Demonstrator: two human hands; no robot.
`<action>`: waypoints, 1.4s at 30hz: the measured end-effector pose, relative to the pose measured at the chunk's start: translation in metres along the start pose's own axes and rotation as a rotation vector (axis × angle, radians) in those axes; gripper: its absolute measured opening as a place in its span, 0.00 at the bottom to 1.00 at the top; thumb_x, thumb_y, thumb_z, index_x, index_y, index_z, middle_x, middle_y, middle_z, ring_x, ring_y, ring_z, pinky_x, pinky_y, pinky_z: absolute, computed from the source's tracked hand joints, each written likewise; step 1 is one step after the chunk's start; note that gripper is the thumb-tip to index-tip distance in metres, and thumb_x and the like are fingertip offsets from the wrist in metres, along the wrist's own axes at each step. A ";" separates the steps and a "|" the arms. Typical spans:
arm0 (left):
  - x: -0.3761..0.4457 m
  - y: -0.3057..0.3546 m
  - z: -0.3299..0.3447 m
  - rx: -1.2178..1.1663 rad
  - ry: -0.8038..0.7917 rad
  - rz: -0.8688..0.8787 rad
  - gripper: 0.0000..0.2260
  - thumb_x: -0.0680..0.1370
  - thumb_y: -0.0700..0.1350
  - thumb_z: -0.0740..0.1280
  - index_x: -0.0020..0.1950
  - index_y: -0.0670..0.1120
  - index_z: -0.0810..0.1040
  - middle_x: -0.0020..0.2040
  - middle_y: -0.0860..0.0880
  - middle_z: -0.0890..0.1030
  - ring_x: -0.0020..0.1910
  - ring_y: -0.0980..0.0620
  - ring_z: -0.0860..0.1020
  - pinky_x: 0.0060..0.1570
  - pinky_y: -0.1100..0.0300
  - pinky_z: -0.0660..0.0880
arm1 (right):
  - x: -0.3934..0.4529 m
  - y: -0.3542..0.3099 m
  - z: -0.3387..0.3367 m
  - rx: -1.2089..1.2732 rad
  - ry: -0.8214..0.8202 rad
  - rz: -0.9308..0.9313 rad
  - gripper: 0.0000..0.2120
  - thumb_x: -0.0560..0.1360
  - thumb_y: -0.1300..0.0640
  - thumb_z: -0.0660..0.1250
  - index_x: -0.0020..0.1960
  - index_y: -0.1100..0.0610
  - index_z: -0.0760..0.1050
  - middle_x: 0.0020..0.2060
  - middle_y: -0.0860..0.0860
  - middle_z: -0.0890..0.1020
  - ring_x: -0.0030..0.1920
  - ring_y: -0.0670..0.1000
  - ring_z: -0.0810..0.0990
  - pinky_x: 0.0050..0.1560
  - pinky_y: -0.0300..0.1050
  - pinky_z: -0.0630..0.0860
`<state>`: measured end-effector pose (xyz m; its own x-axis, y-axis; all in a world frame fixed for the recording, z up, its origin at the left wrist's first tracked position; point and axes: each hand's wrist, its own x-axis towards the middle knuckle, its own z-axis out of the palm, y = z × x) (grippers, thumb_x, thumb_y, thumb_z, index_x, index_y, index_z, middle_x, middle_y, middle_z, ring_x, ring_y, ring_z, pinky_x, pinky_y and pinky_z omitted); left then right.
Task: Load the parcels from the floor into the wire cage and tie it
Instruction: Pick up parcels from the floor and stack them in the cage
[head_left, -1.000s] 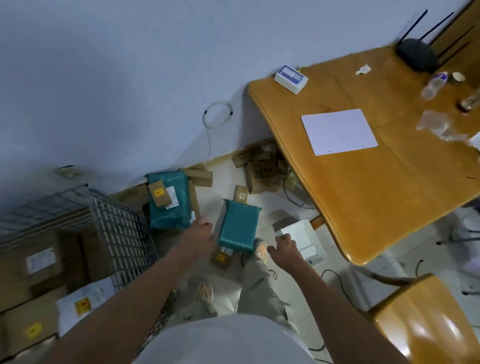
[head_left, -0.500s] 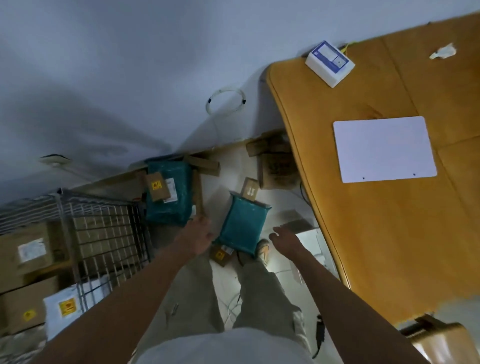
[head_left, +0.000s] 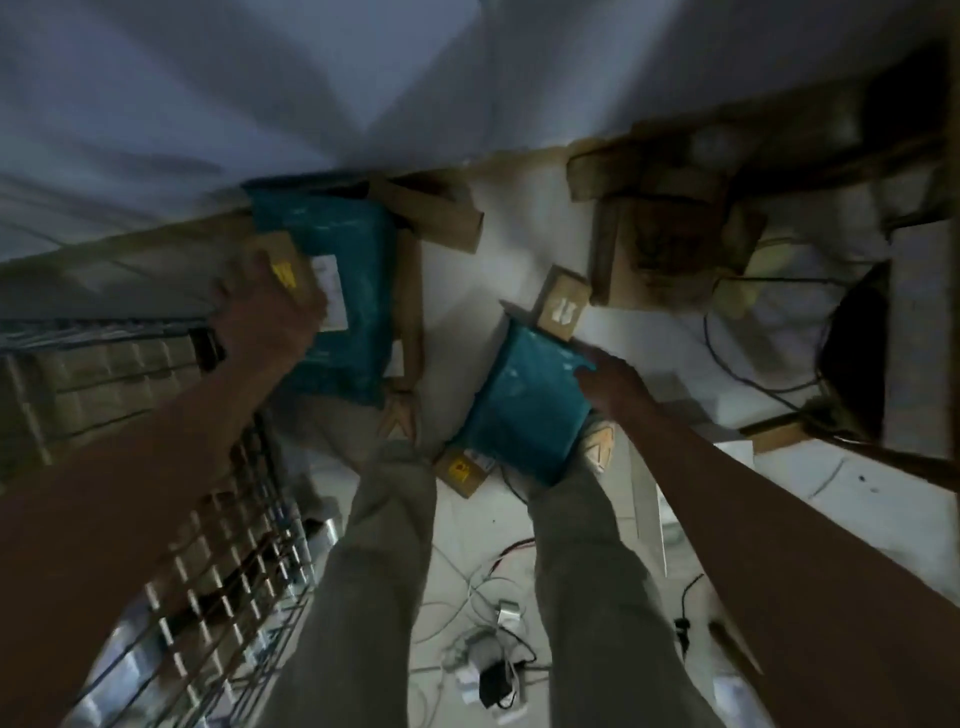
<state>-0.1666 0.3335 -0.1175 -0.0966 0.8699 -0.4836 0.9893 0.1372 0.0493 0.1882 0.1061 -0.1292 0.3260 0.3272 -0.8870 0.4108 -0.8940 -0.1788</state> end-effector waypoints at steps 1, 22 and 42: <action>0.033 -0.021 0.026 -0.060 -0.013 -0.022 0.42 0.68 0.78 0.65 0.75 0.54 0.66 0.72 0.41 0.73 0.68 0.33 0.73 0.63 0.34 0.72 | 0.033 -0.002 0.009 -0.014 0.011 0.009 0.23 0.82 0.49 0.58 0.76 0.51 0.66 0.70 0.57 0.75 0.63 0.59 0.78 0.60 0.46 0.74; 0.169 -0.167 0.265 -0.205 0.326 -0.080 0.35 0.74 0.76 0.59 0.78 0.61 0.63 0.73 0.52 0.72 0.72 0.46 0.72 0.74 0.46 0.64 | 0.316 -0.029 0.113 -0.083 0.501 0.154 0.58 0.69 0.38 0.74 0.82 0.53 0.37 0.75 0.62 0.62 0.73 0.65 0.66 0.67 0.61 0.69; -0.247 0.047 -0.231 -0.262 -0.129 0.184 0.40 0.75 0.58 0.73 0.81 0.57 0.56 0.72 0.37 0.60 0.68 0.34 0.68 0.59 0.39 0.77 | -0.320 -0.179 -0.091 -0.458 0.521 -0.313 0.30 0.75 0.36 0.68 0.71 0.41 0.61 0.58 0.57 0.74 0.53 0.60 0.80 0.49 0.55 0.78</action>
<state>-0.1217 0.2343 0.2061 0.1119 0.8269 -0.5511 0.9256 0.1151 0.3606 0.0882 0.1890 0.2250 0.4495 0.7481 -0.4882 0.8252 -0.5569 -0.0937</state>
